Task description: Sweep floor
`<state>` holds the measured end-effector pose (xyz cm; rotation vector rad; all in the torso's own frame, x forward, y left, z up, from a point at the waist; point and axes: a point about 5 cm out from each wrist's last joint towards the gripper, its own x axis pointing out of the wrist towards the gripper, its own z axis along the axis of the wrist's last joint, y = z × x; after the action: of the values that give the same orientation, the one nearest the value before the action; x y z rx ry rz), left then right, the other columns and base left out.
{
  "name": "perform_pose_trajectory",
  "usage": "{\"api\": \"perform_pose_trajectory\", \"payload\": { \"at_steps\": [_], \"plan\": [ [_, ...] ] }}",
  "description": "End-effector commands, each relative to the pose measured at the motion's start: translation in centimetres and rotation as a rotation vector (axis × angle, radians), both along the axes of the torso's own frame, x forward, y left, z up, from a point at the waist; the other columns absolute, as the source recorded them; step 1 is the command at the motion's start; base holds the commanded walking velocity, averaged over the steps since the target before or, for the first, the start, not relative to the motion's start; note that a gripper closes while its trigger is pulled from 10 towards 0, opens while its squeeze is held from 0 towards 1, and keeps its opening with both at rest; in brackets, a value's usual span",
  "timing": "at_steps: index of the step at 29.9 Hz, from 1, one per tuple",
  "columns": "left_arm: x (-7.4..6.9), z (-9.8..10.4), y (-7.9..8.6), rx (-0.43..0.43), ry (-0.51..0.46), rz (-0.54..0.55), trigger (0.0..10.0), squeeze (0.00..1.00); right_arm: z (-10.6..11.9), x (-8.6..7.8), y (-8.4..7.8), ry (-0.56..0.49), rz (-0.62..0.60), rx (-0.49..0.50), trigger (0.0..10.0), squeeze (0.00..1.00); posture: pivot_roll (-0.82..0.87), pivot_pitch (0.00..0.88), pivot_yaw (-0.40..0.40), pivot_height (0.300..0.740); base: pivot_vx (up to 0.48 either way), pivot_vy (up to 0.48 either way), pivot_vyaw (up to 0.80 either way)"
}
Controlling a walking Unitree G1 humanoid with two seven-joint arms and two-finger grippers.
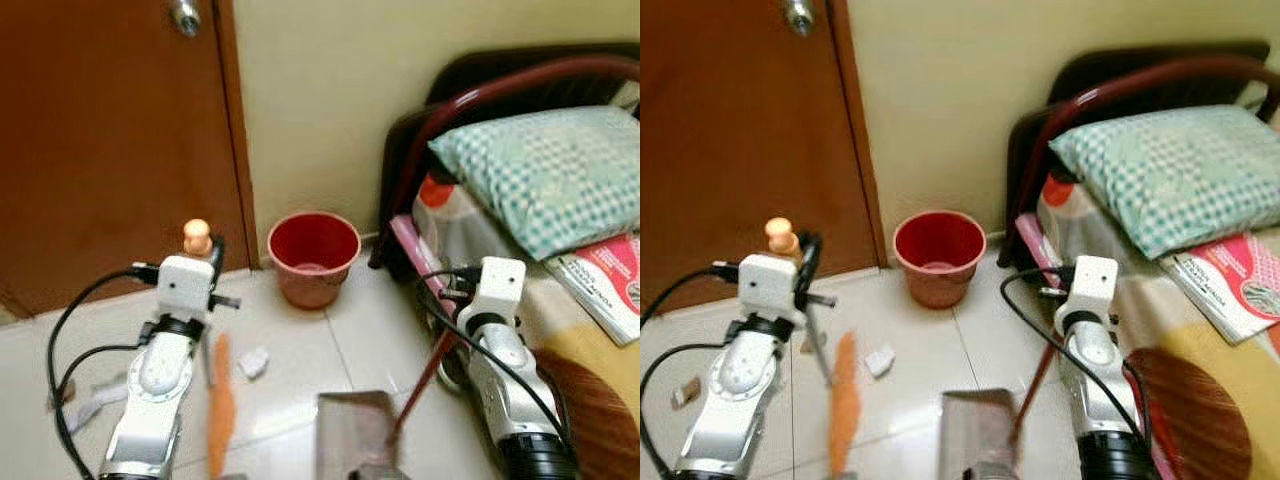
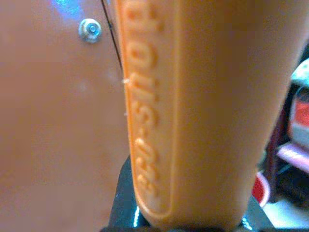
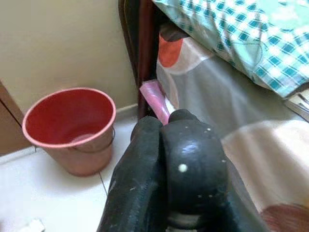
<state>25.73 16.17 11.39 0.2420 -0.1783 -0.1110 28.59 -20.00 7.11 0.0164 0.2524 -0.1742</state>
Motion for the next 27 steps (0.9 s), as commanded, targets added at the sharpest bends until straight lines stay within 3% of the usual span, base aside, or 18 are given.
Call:
{"api": "perform_pose_trajectory", "payload": {
  "at_steps": [1,7,22,27],
  "plan": [
    [0.1,0.8,-1.0,-0.003,-0.046,-0.033,10.0,0.00,0.4,0.1,-1.0,-0.013,-0.010,-0.055,10.0,0.00,0.02,0.051,-0.018,0.740,0.259,0.000,0.00],
    [0.1,0.8,-1.1,-0.006,-0.047,-0.034,10.0,0.00,0.5,0.2,-0.8,-0.014,0.000,-0.060,10.0,0.00,0.02,0.050,-0.021,0.740,0.249,0.000,0.00],
    [0.4,0.4,-0.4,0.006,-0.027,-0.004,10.0,0.00,0.7,0.9,0.0,-0.065,0.056,-0.045,10.0,0.00,0.02,0.052,-0.023,0.740,0.000,0.000,0.00],
    [0.6,0.2,-0.3,0.002,-0.020,0.003,10.0,0.00,1.4,1.5,0.3,-0.114,0.067,-0.088,10.0,0.00,0.02,0.052,-0.023,0.740,0.000,0.000,0.74]
  ]
}}
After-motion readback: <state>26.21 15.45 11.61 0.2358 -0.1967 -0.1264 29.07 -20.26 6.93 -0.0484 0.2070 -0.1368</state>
